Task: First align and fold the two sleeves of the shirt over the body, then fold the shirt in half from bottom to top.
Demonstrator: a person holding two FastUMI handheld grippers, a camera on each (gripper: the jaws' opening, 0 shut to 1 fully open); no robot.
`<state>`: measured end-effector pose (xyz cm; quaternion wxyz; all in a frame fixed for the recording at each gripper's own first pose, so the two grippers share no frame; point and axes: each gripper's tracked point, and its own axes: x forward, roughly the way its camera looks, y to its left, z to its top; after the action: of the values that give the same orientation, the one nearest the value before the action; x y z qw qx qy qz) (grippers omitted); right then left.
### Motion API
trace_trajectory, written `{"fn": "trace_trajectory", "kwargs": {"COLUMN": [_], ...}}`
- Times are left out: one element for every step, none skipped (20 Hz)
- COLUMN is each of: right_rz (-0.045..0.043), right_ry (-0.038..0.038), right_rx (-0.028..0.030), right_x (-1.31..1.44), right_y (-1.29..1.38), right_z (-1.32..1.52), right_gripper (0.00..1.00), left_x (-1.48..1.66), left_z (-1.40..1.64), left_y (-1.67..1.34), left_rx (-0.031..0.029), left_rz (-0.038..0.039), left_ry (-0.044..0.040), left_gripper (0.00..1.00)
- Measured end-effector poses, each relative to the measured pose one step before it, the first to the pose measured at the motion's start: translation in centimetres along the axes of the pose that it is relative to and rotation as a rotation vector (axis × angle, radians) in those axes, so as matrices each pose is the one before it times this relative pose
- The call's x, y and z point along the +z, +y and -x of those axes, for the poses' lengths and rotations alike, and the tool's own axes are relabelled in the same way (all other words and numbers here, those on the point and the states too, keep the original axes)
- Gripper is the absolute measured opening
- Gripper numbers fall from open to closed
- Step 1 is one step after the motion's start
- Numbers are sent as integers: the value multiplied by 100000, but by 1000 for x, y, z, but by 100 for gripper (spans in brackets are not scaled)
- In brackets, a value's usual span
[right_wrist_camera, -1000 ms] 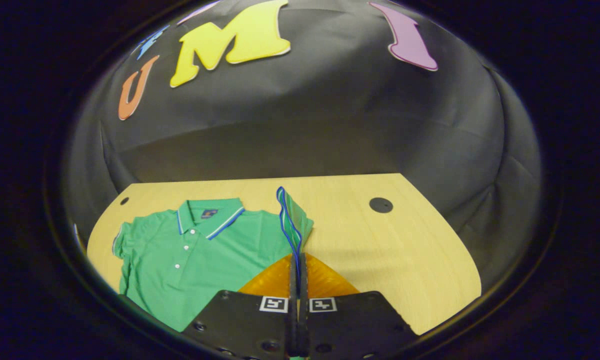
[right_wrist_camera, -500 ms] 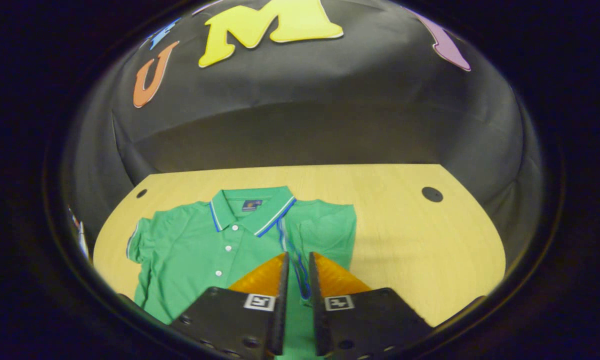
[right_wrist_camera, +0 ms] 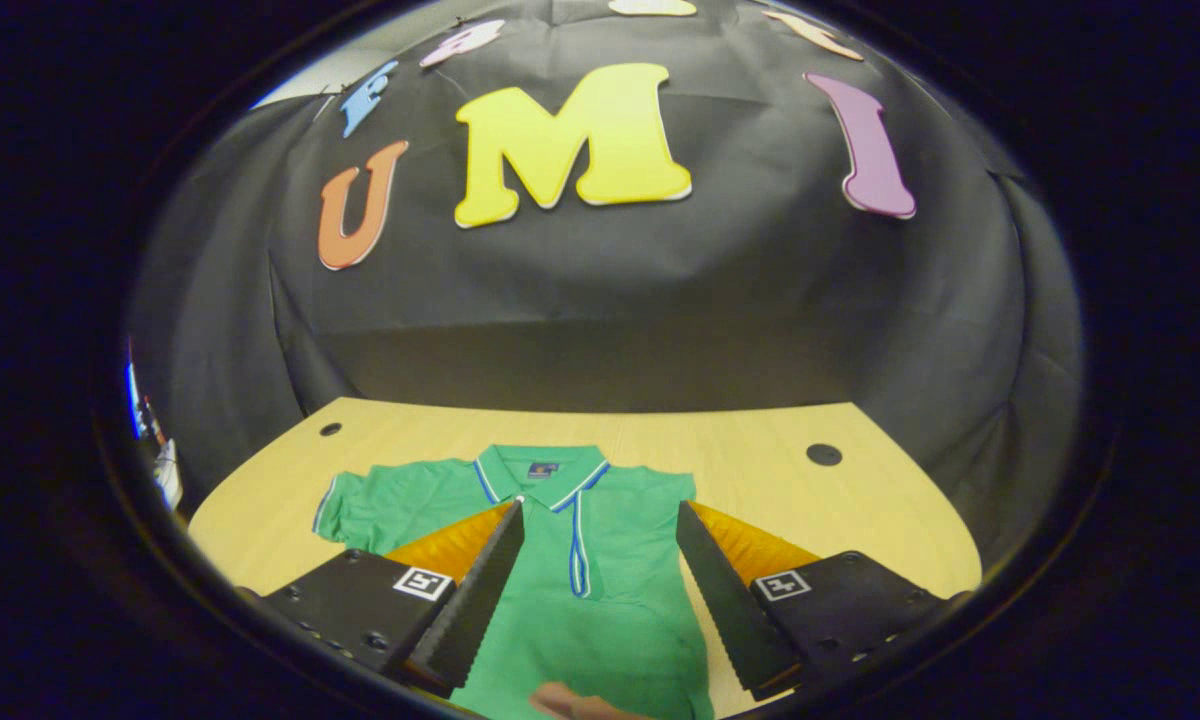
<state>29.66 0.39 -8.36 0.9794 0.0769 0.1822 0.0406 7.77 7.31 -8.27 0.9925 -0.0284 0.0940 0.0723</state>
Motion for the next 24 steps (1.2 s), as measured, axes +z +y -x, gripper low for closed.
{"fn": "trace_trajectory", "kwargs": {"right_rz": [543, 711, 633, 291, 418, 429, 902, 2260, 2190, 827, 105, -393, -347, 474, 1273, 1737, 1607, 1295, 798, -171, -383, -701, -41, -43], "right_ry": [-3045, -2380, -2557, -2860, -3296, -2904, -3038, -3072, -1443, -804, -948, -794, -898, -1149, -1389, -1061, -570, -609, -859, -476, -99, 739, 604, 221], "right_rx": [-1160, -808, -1515, -1985, -1530, -1032, -827, -128, -529, -612, 205, 895, 629, -353, -798, -1051, -642, 221, 1137, 1289, 1553, 832, 849, -306], "right_x": [888, 704, 561, 695, 534, 441, 227, 367, -107, -17, 56, -11, 16, 88, -103, -164, -308, -310, -291, -238, -393, -222, -199, -23], "right_y": [-454, -475, -691, -791, -802, -672, -638, -566, -562, -450, -259, -36, -130, -331, -501, -398, -151, 37, 145, 202, 178, 132, -10, -203], "right_z": [1792, 1755, 1684, 1642, 1709, 1510, 1388, 1132, 1012, 979, 999, 885, 882, 786, 704, 707, 729, 703, 664, 555, 384, 186, 38, -32], "right_gripper": [92, 92, 92, 93, 93, 92, 94, 93, 93, 94, 94, 94, 92, 92, 95, 94, 95, 96, 96, 95, 95, 98, 95, 96], "left_x": [-16, -650, -404, 51, 262, 430, 591, 438, 788, 968, 1028, 627, 184, -234, -754, -981, -968, -1027, -921, -866, -735, -923, -560, -298], "left_z": [-251, -263, -225, -137, -297, -386, -515, -747, -852, -980, -1183, -1578, -1590, -1562, -1668, -1551, -1713, -1597, -1597, -1893, -1665, -1409, -1267, -982], "left_y": [-255, 46, 81, 276, 244, 356, 196, 237, 49, -266, -170, -356, -794, -444, -323, 122, 636, 916, 681, 75, 316, 392, 117, -168], "left_rx": [-405, 406, 781, 876, 1179, 1383, 1107, 749, 426, -88, -32, -1112, -2977, -1886, -1557, -782, 1906, 3067, 2875, 1298, 503, -191, -1823, -3506], "left_rz": [-106, 492, 341, 89, -635, -799, -327, 470, 1089, 1224, 518, -791, -1398, -1193, -884, -1022, -156, -77, 53, 976, 2331, 4336, 6070, 7818], "left_ry": [-432, 1839, 1529, 524, -214, -267, 315, 794, 728, 236, 272, 1277, 3718, 4297, 5662, 7242, 6832, 6639, 5863, 4799, 5106, 6466, 5463, 4380], "left_gripper": [96, 96, 96, 96, 96, 96, 96, 96, 96, 96, 96, 96, 96, 96, 96, 96, 96, 96, 96, 96, 96, 96, 96, 96]}}
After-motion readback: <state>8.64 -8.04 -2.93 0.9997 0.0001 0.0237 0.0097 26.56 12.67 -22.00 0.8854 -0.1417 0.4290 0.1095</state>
